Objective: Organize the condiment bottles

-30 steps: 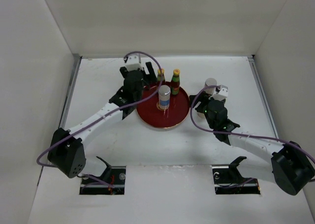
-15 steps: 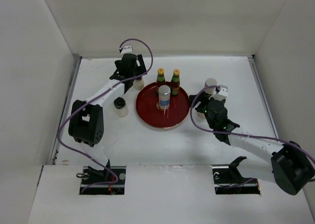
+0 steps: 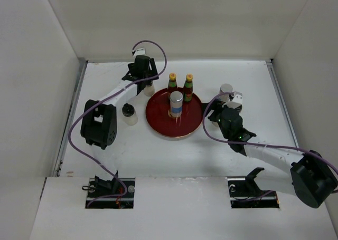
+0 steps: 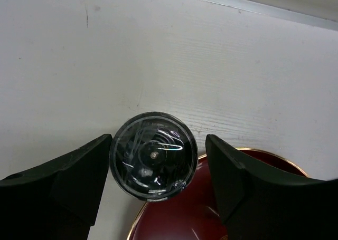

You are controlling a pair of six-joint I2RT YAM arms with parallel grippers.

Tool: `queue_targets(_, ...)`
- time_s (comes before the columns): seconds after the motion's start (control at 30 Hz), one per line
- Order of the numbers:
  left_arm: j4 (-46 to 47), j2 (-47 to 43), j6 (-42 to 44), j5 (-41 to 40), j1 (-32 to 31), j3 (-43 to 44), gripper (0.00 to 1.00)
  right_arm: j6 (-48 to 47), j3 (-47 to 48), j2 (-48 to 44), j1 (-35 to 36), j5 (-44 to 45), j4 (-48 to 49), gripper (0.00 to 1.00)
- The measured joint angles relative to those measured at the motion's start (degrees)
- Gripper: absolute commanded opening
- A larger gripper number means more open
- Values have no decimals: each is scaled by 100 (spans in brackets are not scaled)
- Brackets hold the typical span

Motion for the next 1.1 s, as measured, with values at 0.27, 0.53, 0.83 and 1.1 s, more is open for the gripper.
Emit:
queue_targets(0.27,-17,173,44,-24,13,52,41,-26,0,0,22,0,0,77)
queue_targets(0.53,-125,20,129,-205,-15,28,35,-52,0,0,22,0,-2,77)
queue_targets(0.83,98,-1113,380,-487,-203,-216,35,-72,0,28,55,0,-2,77)
queue_targets(1.1,398,-1390,363,-468,-780,-564,35,-74,0,33,55,0,0,77)
